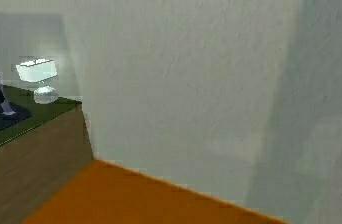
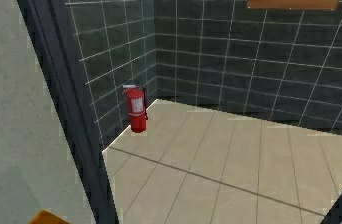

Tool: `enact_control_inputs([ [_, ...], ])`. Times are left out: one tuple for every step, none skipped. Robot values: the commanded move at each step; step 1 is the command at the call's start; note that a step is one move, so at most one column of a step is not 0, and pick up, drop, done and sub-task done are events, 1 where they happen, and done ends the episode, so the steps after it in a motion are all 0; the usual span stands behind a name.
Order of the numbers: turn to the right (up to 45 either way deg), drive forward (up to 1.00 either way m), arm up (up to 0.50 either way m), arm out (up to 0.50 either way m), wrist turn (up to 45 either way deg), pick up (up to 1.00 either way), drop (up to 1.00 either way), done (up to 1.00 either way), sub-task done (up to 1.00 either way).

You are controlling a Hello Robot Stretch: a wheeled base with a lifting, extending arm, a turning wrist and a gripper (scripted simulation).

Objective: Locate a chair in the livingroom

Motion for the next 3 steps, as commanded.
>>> enact_control_inputs([
  [21.0, 0.0, 0.0, 0.0, 0.0, 0.0, 0.0, 0.0, 0.0],
  [0.0, 0.15, 0.0, 0.0, 0.0, 0.0, 0.0, 0.0, 0.0],
  [-45.0, 0.0, 0.0, 0.0, 0.0, 0.0, 0.0, 0.0, 0.0],
])
